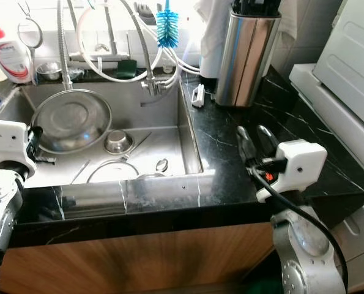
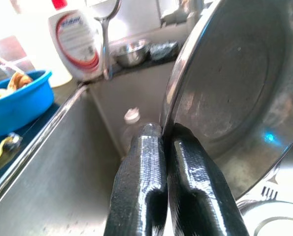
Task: Kitchen organization
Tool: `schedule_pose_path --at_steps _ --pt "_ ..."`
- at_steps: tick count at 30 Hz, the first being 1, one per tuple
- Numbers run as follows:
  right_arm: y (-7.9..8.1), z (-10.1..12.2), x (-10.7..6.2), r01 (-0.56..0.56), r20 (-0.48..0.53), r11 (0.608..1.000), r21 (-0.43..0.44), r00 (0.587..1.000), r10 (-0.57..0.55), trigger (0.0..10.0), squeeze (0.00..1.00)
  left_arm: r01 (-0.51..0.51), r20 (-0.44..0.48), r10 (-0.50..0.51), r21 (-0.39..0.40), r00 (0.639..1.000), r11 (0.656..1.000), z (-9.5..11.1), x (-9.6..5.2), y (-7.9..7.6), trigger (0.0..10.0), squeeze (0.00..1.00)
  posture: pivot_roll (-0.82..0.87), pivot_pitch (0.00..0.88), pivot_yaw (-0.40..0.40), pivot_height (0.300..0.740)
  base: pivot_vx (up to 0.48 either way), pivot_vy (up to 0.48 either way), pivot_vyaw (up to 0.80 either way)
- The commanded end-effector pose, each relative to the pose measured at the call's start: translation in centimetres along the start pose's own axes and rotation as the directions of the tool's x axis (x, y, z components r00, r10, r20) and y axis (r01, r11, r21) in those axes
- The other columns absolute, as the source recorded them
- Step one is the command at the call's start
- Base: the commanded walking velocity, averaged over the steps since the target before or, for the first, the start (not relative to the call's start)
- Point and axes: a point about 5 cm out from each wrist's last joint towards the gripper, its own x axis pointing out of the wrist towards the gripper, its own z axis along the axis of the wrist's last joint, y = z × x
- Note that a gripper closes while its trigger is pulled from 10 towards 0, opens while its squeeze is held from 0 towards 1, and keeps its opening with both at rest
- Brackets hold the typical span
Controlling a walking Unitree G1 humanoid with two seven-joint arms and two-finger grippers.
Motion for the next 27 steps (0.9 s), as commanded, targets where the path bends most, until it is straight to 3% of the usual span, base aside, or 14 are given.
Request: schedule_pose_path --at_steps 1,4,5,8,17,24,26,27 --pt "-0.8 -0.3 -1.2 0.091 -0.009 0.993 -0.071 0.996 -0.092 10.0 0.0 -0.017 0.042 0.016 0.02 0.999 1.0 0.5 0.3 0.7 10.0 0.0 0.02 0.033 -0.024 0.74 0.0 0.0 0.0" --pt "-1.2 -0.8 -2.0 0.147 -0.022 0.986 -0.077 0.989 -0.149 10.0 0.0 -0.016 0.045 0.014 0.024 0.999 1.0 0.4 0.4 0.7 10.0 0.0 0.02 0.032 -0.023 0.74 0.0 0.0 0.0" --pt "-1.6 -1.7 -3.0 0.196 -0.041 0.976 -0.096 0.979 -0.201 10.0 0.0 -0.017 0.039 0.016 0.026 0.999 1.0 0.2 0.5 0.7 10.0 0.0 0.02 0.032 -0.019 0.74 0.0 0.0 0.0" --pt "-1.4 -2.5 -3.8 0.206 -0.067 0.969 -0.139 0.974 -0.217 10.0 0.0 -0.017 0.034 0.015 0.031 0.999 0.999 -0.2 0.7 0.7 10.0 0.0 0.02 0.03 -0.014 0.74 0.0 0.0 0.0" --pt "-1.7 -3.7 -5.0 0.286 -0.081 0.948 -0.137 0.951 -0.299 10.0 0.0 -0.047 -0.054 0.053 0.1 0.997 0.994 -1.9 1.1 0.9 10.0 0.0 0.02 0.013 -0.002 0.74 0.0 0.0 0.0" --pt "-1.3 -3.9 -4.9 0.276 -0.078 0.952 -0.133 0.955 -0.287 10.0 0.0 -0.03 -0.08 0.043 0.159 0.996 0.987 -2.0 1.6 0.8 10.0 0.0 0.02 0.004 0.005 0.74 0.0 0.0 0.0" --pt "-1.2 -4.0 -4.8 0.273 -0.08 0.952 -0.135 0.955 -0.285 10.0 0.0 -0.026 -0.081 0.04 0.164 0.996 0.986 -2.0 1.8 0.7 10.0 0.32 0.02 0.0 0.006 0.74 0.0 0.0 0.0" --pt "-1.2 -4.0 -4.8 0.272 -0.081 0.953 -0.136 0.955 -0.284 10.0 0.0 -0.024 -0.081 0.037 0.164 0.996 0.986 -1.9 1.8 0.6 10.0 0.75 0.02 0.0 0.006 0.74 0.0 0.0 0.0"
